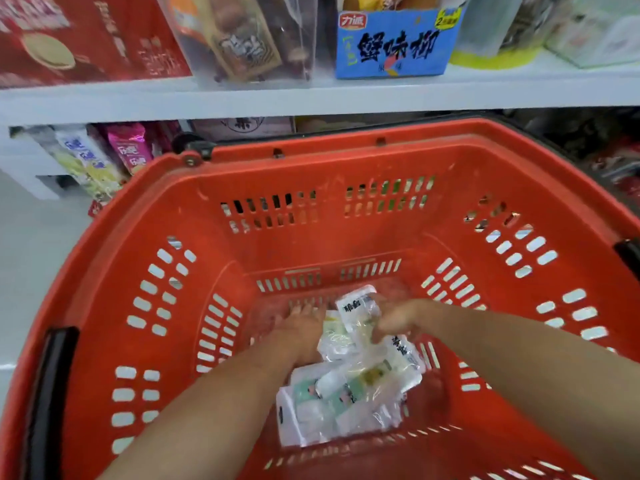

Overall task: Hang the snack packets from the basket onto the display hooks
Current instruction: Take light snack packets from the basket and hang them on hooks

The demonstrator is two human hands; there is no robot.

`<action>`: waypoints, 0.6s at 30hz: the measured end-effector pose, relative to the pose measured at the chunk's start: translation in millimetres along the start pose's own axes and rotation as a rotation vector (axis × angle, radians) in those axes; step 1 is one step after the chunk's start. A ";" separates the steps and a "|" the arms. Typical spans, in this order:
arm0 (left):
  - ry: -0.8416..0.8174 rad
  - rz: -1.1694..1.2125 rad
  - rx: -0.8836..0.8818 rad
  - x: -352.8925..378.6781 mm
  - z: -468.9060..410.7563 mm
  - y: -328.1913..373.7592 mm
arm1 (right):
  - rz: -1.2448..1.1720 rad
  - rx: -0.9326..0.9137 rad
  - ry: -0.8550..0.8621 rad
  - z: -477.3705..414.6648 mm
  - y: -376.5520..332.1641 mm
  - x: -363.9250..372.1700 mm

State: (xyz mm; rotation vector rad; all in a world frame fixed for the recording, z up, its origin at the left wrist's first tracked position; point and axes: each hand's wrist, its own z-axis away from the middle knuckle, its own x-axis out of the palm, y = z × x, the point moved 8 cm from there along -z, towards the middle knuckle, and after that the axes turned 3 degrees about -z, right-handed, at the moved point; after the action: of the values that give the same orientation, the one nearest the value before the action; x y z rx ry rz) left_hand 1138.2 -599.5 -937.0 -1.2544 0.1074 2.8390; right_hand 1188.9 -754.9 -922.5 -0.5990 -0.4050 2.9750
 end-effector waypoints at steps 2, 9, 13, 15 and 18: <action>0.050 -0.069 -0.010 -3.1 0.4 2.8 | -0.056 -0.001 0.016 -5.4 1.2 1.2; 0.036 -0.116 0.024 -2.5 5.2 7.9 | -0.045 -0.093 -0.035 -6.5 -4.2 23.3; -0.065 0.119 0.022 -2.3 10.7 8.6 | 0.001 -0.185 0.103 0.8 -20.4 16.5; -0.065 0.277 -0.014 -9.4 14.1 8.3 | -0.004 -0.211 0.104 10.6 -30.4 13.7; 0.014 0.220 0.043 -41.0 22.1 19.2 | 0.243 -0.282 0.230 25.7 -46.0 -3.8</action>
State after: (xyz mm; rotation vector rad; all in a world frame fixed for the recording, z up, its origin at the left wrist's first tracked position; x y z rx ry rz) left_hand 1148.4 -617.1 -890.9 -1.3308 0.3244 2.9909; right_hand 1183.5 -717.4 -885.8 -1.0776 -0.7895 3.0419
